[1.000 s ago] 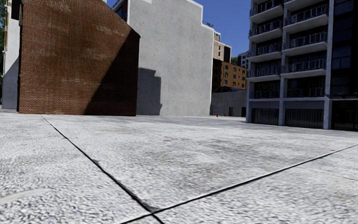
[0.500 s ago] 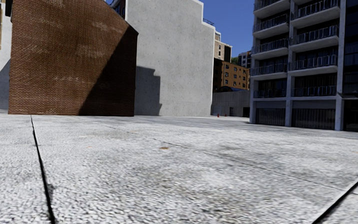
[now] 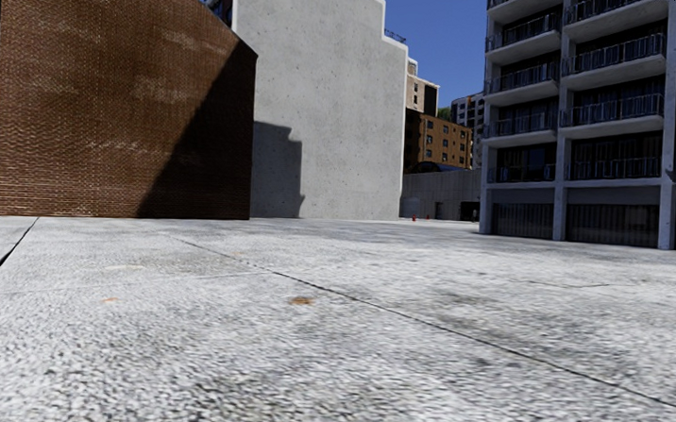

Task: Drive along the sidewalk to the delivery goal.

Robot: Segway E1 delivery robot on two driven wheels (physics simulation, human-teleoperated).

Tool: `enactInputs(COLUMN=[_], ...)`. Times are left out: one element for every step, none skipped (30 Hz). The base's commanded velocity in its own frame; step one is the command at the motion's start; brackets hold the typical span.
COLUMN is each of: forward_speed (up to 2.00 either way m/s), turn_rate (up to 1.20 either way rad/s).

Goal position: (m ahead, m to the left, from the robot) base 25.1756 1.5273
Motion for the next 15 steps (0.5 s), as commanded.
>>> enactInputs(forward_speed=[2.0, 2.0, 2.0, 2.0, 2.0, 2.0, 2.0, 2.0, 2.0, 2.0, 2.0, 2.0, 2.0, 2.0, 2.0], turn_rate=[0.0, 0.0, 0.0, 0.0, 0.0, 0.0, 0.0, 0.0, 0.0, 0.0, 0.0, 0.0, 0.0, 0.0, 0.0])
